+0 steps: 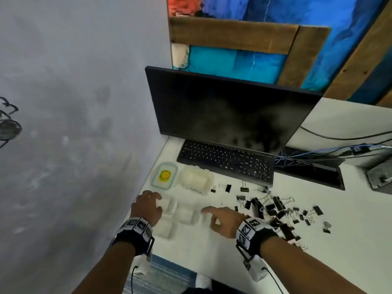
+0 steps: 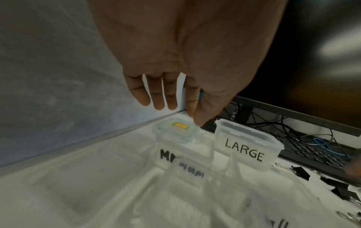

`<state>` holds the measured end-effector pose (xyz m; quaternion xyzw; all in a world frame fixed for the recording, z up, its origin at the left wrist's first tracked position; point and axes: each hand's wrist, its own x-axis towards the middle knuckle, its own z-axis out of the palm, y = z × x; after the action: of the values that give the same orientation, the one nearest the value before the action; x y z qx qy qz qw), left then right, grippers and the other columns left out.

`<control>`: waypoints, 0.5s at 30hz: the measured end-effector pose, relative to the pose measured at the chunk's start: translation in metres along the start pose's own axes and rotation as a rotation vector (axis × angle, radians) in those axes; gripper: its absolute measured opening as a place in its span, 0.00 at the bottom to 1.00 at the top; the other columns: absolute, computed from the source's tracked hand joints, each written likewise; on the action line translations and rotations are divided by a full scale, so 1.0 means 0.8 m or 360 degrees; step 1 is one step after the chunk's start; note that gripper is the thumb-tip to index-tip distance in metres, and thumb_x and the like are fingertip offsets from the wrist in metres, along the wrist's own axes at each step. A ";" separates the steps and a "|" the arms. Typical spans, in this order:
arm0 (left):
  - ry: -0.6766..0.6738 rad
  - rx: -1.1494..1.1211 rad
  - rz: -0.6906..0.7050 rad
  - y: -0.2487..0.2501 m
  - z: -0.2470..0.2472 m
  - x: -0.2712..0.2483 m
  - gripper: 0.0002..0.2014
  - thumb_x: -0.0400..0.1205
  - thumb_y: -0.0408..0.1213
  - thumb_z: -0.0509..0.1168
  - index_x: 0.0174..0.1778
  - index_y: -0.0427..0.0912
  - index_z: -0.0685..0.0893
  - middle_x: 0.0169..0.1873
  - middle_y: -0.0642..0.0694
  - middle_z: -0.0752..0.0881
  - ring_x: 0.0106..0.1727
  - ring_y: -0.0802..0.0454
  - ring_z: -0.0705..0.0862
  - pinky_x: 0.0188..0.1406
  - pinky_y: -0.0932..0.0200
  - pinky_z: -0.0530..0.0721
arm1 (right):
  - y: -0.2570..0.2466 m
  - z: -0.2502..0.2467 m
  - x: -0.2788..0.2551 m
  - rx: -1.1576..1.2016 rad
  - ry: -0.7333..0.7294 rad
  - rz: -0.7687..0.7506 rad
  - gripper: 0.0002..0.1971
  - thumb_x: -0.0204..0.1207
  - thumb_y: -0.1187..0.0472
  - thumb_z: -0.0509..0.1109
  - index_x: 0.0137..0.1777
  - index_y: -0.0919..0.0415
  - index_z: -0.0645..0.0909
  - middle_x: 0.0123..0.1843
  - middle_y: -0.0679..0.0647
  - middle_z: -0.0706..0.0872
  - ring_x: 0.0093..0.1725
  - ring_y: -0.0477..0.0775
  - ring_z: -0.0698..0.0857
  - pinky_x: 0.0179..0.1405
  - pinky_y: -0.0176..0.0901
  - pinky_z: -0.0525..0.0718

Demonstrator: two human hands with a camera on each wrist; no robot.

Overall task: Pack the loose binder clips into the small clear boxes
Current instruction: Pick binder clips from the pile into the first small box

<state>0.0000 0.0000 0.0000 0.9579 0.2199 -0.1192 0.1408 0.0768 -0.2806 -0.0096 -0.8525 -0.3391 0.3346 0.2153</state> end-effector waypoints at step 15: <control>0.0045 -0.0062 0.0226 -0.007 0.023 0.007 0.14 0.80 0.42 0.66 0.61 0.55 0.82 0.66 0.54 0.76 0.65 0.49 0.76 0.61 0.53 0.75 | 0.010 0.021 0.045 0.0061 -0.0019 0.0107 0.08 0.78 0.45 0.71 0.41 0.42 0.76 0.45 0.43 0.81 0.40 0.41 0.81 0.47 0.39 0.80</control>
<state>-0.0008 0.0011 -0.0198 0.9698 0.1557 -0.0909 0.1644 0.0881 -0.2578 -0.0412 -0.8570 -0.3051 0.3532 0.2183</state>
